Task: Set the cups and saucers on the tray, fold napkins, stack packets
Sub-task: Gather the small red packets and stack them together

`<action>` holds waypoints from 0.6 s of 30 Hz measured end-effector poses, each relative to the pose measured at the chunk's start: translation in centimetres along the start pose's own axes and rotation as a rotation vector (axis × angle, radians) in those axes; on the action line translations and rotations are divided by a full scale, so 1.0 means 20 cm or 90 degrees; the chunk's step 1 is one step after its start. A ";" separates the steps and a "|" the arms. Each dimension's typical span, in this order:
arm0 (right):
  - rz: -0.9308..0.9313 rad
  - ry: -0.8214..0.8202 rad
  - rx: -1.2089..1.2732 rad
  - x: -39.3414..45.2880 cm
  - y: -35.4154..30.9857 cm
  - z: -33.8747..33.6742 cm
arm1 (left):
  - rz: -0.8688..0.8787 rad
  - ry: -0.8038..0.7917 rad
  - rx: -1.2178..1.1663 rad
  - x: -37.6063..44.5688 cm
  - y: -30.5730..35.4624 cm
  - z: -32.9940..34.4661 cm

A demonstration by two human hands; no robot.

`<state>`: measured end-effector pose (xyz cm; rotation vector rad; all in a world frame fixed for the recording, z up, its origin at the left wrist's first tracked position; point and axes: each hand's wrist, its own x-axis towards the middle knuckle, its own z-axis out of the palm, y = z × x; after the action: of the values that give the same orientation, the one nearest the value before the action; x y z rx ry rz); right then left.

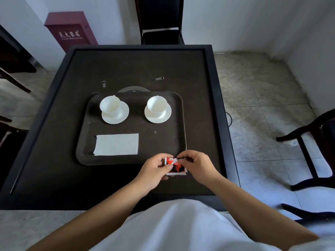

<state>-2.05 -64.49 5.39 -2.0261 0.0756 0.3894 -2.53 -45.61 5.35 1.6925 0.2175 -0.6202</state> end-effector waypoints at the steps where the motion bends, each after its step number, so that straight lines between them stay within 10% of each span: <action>1: 0.008 0.007 0.020 0.00 0.00 0.00 | -0.001 0.008 -0.004 0.01 0.00 0.00; 18: 0.099 -0.077 0.035 0.26 0.04 0.13 | -0.077 0.022 0.051 0.21 -0.04 -0.16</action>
<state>1.99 -62.03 2.09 -1.9446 0.1684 0.6012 1.39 -43.23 2.79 1.7783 0.3248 -0.6977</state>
